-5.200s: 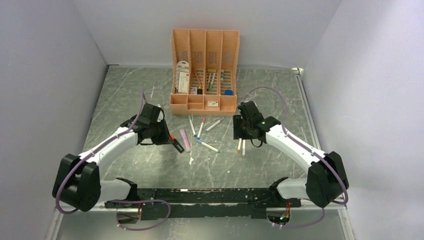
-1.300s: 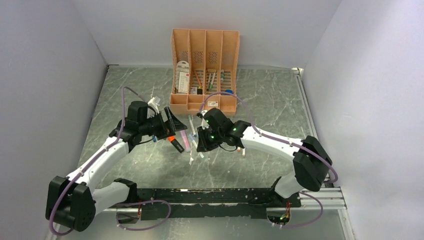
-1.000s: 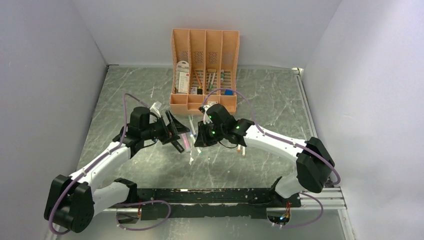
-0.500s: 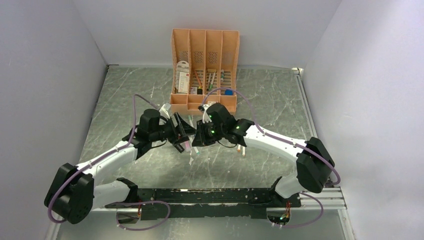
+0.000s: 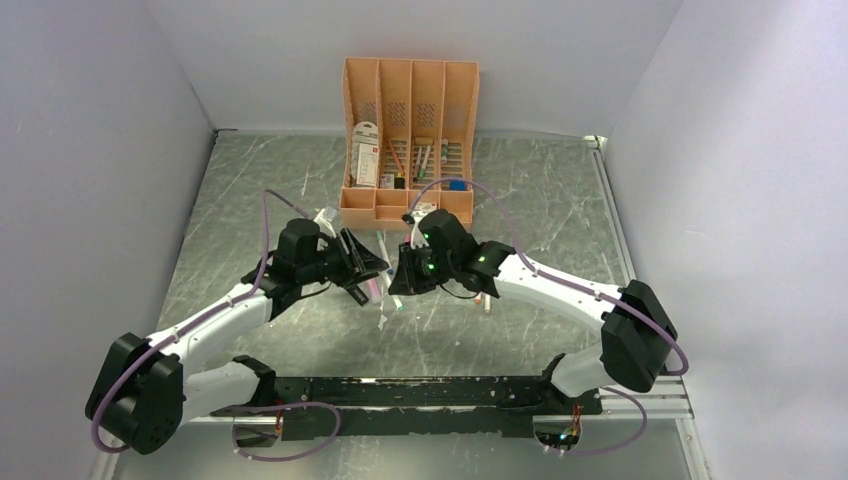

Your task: Open the pen caps

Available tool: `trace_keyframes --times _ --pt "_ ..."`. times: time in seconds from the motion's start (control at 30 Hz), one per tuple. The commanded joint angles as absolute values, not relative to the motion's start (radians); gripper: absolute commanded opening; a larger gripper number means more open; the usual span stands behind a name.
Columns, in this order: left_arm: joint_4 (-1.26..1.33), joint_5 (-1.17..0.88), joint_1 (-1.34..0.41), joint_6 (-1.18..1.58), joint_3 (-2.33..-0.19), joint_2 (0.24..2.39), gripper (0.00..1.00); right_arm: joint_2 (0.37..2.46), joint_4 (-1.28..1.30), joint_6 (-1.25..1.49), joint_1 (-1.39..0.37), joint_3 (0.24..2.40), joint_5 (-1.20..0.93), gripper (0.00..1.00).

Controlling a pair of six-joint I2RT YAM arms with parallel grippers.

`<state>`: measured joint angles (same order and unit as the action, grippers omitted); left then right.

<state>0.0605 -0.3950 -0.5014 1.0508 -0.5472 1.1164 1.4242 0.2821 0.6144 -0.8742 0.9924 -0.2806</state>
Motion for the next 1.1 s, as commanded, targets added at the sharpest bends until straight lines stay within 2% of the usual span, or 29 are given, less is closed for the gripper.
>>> trace_keyframes --times 0.0,0.17,0.3,0.47,0.53,0.7,0.77,0.97,1.07 --pt "0.043 -0.372 -0.509 1.029 -0.583 1.11 0.54 1.409 0.288 0.62 -0.871 0.967 -0.278 0.0" --pt "0.053 -0.38 -0.509 1.034 -0.58 1.118 0.37 1.412 0.287 0.618 -0.868 0.962 -0.28 0.0" --pt "0.053 -0.389 -0.509 1.031 -0.586 1.128 0.3 1.416 0.282 0.618 -0.87 0.96 -0.282 0.0" --pt "0.061 -0.399 -0.509 1.03 -0.585 1.133 0.15 1.42 0.276 0.619 -0.868 0.96 -0.285 0.0" --pt "0.073 -0.407 -0.51 1.035 -0.582 1.138 0.14 1.423 0.273 0.619 -0.869 0.956 -0.288 0.0" --pt "0.086 -0.421 -0.515 1.039 -0.588 1.147 0.13 1.438 0.265 0.617 -0.869 0.954 -0.302 0.34" --pt "0.09 -0.425 -0.518 1.041 -0.593 1.15 0.13 1.444 0.265 0.614 -0.868 0.956 -0.3 0.41" --pt "0.096 -0.433 -0.528 1.043 -0.601 1.158 0.13 1.473 0.257 0.608 -0.869 0.969 -0.305 0.42" --pt "0.101 -0.433 -0.531 1.044 -0.598 1.159 0.13 1.487 0.245 0.607 -0.869 0.967 -0.315 0.35"
